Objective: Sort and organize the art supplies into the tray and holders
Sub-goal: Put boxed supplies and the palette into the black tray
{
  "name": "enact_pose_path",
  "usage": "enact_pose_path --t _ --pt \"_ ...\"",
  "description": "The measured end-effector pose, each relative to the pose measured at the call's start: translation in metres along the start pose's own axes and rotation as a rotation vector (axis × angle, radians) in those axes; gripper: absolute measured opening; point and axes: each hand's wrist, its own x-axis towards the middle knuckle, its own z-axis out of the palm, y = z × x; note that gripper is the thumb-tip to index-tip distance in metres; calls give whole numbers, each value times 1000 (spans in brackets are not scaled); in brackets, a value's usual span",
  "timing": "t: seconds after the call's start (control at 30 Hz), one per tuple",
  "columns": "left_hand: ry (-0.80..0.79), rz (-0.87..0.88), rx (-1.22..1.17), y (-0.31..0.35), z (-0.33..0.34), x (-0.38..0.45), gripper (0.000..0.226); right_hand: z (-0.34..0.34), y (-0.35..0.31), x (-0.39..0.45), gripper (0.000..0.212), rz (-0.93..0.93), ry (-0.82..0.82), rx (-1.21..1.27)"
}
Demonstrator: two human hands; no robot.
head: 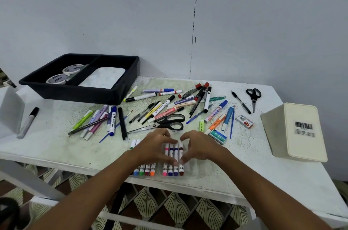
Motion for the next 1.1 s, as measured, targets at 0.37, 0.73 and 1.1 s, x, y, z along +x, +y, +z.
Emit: enact_pose_path --t 0.37,0.73,1.1 --pt "1 32 23 0 0 3 80 4 -2 4 80 -11 43 -103" --pt "34 57 99 -2 1 3 81 -3 -4 8 77 -55 -22 -212" --pt "170 27 -62 -42 -25 22 46 -50 0 63 18 -129 67 16"
